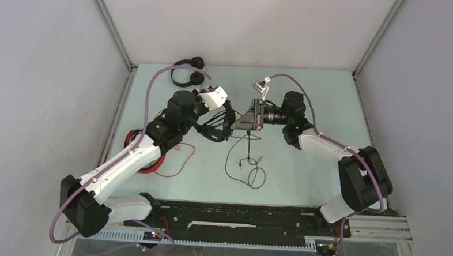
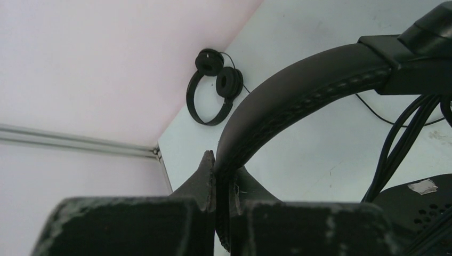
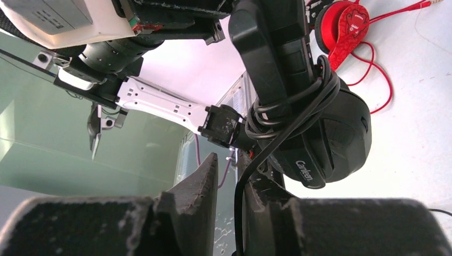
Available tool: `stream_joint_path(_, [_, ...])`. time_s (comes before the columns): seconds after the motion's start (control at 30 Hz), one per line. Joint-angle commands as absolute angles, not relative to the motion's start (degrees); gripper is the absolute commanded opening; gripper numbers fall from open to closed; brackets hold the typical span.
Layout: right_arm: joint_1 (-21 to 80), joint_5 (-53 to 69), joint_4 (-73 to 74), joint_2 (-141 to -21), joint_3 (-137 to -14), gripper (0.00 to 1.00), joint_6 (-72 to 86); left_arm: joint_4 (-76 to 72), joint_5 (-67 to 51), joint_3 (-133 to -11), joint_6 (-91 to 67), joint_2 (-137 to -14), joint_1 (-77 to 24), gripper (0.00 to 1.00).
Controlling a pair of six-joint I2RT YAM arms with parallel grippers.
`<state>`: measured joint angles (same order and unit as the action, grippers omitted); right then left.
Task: Wrap the headphones
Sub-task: Wrap the headphones cable around the headphones.
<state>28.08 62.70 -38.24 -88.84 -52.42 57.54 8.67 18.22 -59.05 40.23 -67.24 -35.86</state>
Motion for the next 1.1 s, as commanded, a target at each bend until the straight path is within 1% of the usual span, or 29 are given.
stream_joint_path(0.0, [30.53, 61.38, -39.43, -87.59, -55.35, 0.23, 52.63, 10.35, 32.35, -61.18, 33.74, -67.81, -34.91, 0.0])
stream_joint_path(0.17, [31.92, 59.57, -39.57, -88.76, -55.36, 0.23, 51.06, 13.44, 35.49, -63.61, 27.63, -69.05, -35.33, 0.0])
stream_joint_path(0.37, [32.64, 58.92, -39.29, -88.56, -55.37, 0.23, 52.2, 11.96, 39.81, -62.56, 26.67, -69.26, -35.86, 0.0])
stream_joint_path(0.5, [33.46, 57.3, -39.54, -88.8, -55.32, 0.23, 51.69, 12.05, 39.78, -63.34, 23.68, -69.47, -35.84, 0.0])
stream_joint_path(0.7, [34.19, 55.95, -42.38, -90.42, -55.37, 0.24, 52.13, 14.24, 39.91, -66.35, 15.22, -69.94, -35.9, 0.0])
stream_joint_path(0.9, [36.32, 51.31, -37.26, -89.8, -55.4, 0.26, 43.78, 13.88, 38.57, -66.75, 5.87, -68.37, -35.9, 0.0])
stream_joint_path(1.07, [37.49, 47.57, -34.74, -89.63, -55.37, 0.26, 39.43, 13.89, 37.33, -66.92, 0.54, -67.65, -35.95, 0.0])
